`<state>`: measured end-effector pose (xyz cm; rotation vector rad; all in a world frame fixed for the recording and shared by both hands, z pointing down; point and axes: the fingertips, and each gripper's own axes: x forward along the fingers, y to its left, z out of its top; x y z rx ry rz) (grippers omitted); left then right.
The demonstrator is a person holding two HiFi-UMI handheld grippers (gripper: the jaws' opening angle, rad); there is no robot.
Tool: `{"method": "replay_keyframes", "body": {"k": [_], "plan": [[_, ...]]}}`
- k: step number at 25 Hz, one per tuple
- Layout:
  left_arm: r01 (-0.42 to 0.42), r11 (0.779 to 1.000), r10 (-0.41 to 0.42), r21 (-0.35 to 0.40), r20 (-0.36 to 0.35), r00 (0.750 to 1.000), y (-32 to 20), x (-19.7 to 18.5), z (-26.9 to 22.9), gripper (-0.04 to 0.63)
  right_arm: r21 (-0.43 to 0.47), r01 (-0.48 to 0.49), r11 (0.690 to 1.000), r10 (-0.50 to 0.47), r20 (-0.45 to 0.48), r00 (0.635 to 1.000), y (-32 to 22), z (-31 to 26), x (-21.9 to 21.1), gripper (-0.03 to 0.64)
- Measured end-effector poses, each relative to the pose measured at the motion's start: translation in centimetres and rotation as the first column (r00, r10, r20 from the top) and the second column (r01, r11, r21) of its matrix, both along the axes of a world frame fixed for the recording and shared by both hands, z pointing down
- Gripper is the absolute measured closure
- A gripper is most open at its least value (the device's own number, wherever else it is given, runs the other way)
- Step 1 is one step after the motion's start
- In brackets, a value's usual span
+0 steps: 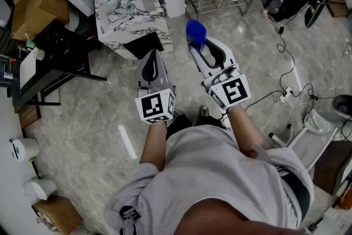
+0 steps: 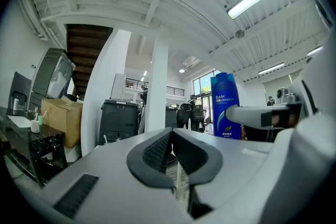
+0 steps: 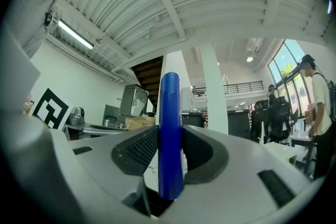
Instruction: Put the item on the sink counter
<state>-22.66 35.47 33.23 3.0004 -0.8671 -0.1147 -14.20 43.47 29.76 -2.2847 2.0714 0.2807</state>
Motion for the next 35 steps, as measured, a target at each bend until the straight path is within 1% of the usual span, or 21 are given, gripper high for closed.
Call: {"method": "replay_keyframes", "body": {"k": [4,8,13,16,19,22,26,31,35], "plan": [[-0.007,1.000,0.007,0.000,-0.007,1.000,-1.1,-0.8,0.3,0.586,0.000,0.012,1.000,-0.012,0.022,1.000,-1.0,0.2,-1.1,0.479],[-0.027,1.000,0.027,-0.006,0.002,1.000,-2.1,-1.4,0.6,0.586,-0.010,-0.015,1.000,0.015,0.010,1.000,-1.7,0.8,-1.1,0.479],[-0.058,0.998,0.057,-0.022,-0.006,0.998,-4.3,-3.9,1.0,0.586,-0.020,-0.034,0.999,0.035,0.023,0.999,-3.8,1.2,-2.9,0.479],[-0.087,0.995,0.087,-0.041,-0.009,0.996,-4.9,-5.0,2.1,0.586,-0.030,-0.039,0.999,0.039,0.029,0.999,-4.9,1.8,-3.7,0.479],[-0.116,0.992,0.116,-0.058,0.005,0.993,-5.2,-5.7,3.7,0.586,-0.035,-0.057,0.998,0.059,0.034,0.998,-5.4,2.5,-4.2,0.479],[-0.132,0.987,0.134,-0.089,0.014,0.991,-6.1,-5.7,4.8,0.586,-0.054,-0.066,0.996,0.067,0.032,0.997,-6.0,3.2,-4.7,0.479],[-0.150,0.984,0.152,-0.091,0.014,0.988,-7.1,-5.2,5.3,0.586,-0.071,-0.062,0.996,0.063,0.023,0.998,-6.9,3.6,-5.1,0.479],[-0.132,0.987,0.136,-0.096,0.043,0.990,-8.9,-4.7,6.3,0.586,-0.059,-0.049,0.997,0.052,0.047,0.998,-8.7,4.3,-4.2,0.479],[-0.107,0.988,0.115,-0.108,0.071,0.991,-11.1,-3.8,7.2,0.586,-0.054,-0.023,0.998,0.027,0.065,0.998,-11.2,5.1,-2.7,0.479]]}}
